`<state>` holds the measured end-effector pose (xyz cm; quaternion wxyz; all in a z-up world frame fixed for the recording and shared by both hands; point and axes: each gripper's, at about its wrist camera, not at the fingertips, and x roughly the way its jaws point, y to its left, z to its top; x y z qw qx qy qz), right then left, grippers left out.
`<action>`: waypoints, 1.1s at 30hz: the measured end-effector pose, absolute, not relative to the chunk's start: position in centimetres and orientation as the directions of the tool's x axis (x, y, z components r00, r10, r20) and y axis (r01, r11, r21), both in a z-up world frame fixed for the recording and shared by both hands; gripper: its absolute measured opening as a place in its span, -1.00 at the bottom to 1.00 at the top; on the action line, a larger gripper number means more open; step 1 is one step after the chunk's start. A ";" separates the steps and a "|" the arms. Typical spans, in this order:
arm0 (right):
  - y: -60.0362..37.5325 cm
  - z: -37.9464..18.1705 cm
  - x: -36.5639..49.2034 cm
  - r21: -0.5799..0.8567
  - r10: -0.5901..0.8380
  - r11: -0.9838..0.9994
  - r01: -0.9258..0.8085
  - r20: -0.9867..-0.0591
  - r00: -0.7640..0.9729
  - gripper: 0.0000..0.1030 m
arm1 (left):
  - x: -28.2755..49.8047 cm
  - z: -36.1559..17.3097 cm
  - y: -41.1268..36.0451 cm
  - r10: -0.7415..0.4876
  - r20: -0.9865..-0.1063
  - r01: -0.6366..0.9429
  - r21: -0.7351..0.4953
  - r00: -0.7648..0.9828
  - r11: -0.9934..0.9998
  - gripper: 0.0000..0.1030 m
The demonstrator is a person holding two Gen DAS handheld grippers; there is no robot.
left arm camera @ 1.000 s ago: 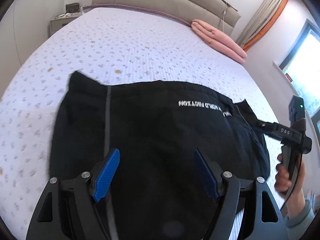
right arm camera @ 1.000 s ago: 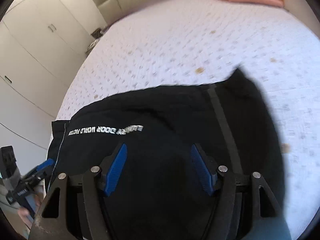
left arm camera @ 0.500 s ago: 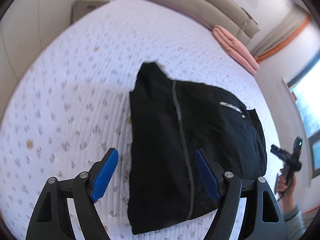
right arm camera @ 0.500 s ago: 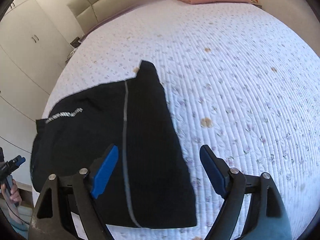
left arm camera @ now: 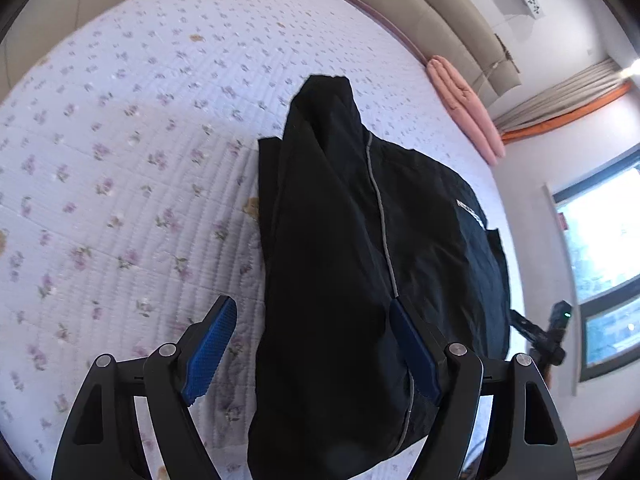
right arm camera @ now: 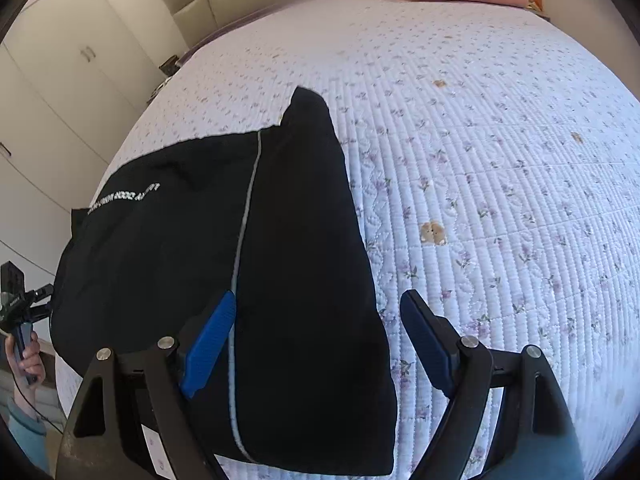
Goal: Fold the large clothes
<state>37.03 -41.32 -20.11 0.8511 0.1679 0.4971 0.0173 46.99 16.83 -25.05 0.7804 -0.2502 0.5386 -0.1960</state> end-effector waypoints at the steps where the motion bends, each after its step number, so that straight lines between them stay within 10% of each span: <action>1: -41.4 -20.5 37.2 0.307 0.205 0.942 0.132 -0.843 0.497 0.69 | 47.2 -25.4 16.8 -0.581 -0.742 0.038 -0.606 0.334 0.795 0.55; 27: -45.9 -27.4 41.3 0.735 0.703 0.671 -0.096 -0.590 0.397 0.99 | 53.7 -32.4 14.4 -0.840 -0.524 0.033 -0.846 0.140 0.533 0.59; 33: -43.5 -27.8 44.0 0.766 0.750 0.629 -0.134 -0.553 0.362 0.47 | 54.6 -31.7 13.0 -0.830 -0.535 0.017 -0.839 0.156 0.544 0.48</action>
